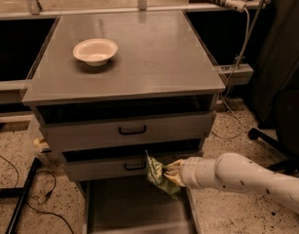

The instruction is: Place green jalapeno chip bag into bottom drawer

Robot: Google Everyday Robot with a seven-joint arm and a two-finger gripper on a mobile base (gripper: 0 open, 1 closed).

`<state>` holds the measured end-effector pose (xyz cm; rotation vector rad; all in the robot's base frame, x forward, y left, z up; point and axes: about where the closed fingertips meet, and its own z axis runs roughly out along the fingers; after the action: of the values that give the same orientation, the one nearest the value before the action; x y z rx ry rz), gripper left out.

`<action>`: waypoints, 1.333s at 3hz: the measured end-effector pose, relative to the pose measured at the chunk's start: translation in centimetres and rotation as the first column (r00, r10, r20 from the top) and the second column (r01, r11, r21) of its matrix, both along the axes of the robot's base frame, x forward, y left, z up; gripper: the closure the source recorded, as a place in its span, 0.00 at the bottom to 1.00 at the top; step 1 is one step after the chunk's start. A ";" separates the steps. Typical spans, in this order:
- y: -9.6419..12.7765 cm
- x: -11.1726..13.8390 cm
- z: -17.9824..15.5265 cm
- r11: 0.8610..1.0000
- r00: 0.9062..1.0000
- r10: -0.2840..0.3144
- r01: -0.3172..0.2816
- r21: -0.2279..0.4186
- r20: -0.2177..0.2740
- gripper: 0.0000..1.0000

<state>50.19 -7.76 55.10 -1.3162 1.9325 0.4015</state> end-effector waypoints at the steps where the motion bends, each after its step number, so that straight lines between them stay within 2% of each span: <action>1: 0.0 0.0 0.0 1.000 1.000 0.000 0.000 0.000 0.000 1.00; 2: 0.8 0.7 -2.6 1.000 1.000 0.007 -0.007 0.004 -0.025 1.00; 3: 0.8 2.4 -7.1 1.000 1.000 -0.002 0.001 -0.017 -0.021 1.00; 4: 0.4 4.4 -11.7 0.999 1.000 0.017 -0.017 -0.027 0.025 1.00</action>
Offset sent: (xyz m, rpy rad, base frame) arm 0.0161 0.0154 -0.0614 0.0085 0.0585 0.0111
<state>54.64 -7.38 43.37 -1.3497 1.9134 0.3666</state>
